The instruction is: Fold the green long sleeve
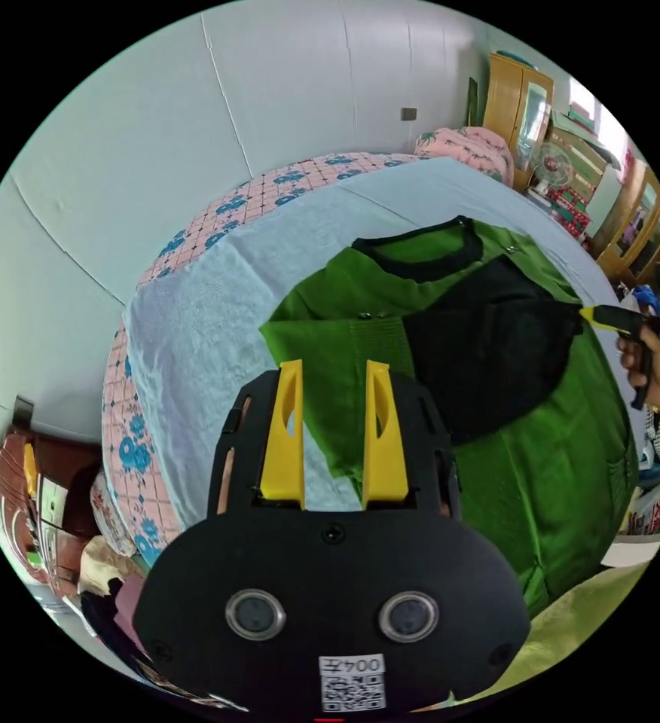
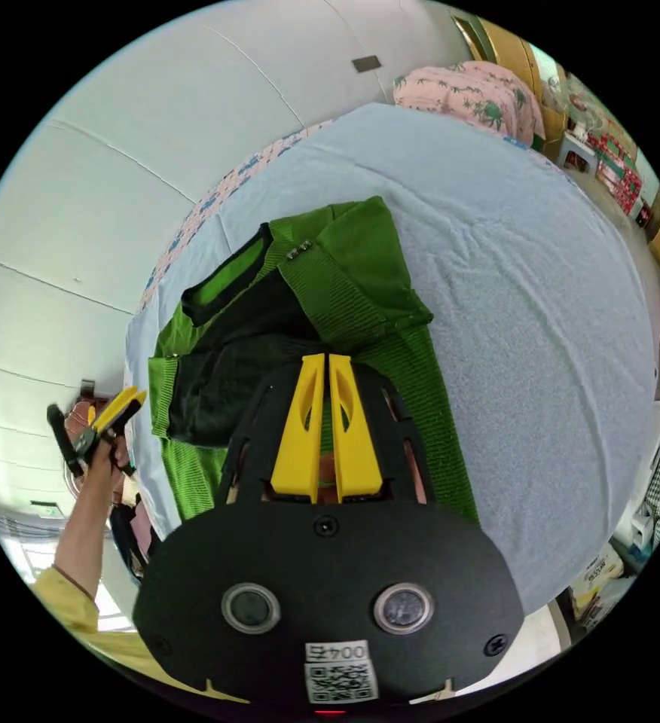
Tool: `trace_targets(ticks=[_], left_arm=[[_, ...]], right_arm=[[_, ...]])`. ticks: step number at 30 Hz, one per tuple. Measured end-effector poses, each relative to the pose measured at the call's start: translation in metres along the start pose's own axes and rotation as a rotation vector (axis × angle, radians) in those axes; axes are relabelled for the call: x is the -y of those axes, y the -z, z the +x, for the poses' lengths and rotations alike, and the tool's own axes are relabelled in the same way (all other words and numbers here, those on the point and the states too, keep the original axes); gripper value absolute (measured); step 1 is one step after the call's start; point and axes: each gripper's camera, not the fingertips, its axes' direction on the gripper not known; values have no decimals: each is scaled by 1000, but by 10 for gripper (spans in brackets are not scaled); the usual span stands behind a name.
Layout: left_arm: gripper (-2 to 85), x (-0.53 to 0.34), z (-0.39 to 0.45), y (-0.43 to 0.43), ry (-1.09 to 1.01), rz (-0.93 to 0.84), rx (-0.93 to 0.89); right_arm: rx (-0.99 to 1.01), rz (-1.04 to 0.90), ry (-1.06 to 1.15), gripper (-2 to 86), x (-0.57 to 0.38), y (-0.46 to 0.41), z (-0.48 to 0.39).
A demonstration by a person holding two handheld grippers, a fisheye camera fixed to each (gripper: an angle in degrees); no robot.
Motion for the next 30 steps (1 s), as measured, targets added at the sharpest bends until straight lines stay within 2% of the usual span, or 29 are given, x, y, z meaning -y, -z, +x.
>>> trace_targets(ticks=[4,10,19,26,30], left_arm=[[113,25,-19,-34,-32,9,117],[108,28,-60,-65,9,-14,123],[73,-16,-108,-62,194,130,129],[82,-40,-159,-67,263,104,-16],[47,-49,-175,-75,257,76,-80]], right_arm=[[-61,107,93,-7,-25,20,-38],[-183,206,243,-7,-55,28,-90],[-219,245,237,-7,-63,20,-113],[-229,257,267,-7,-64,17,-126],[-233,250,258,-8,-59,10,-126]])
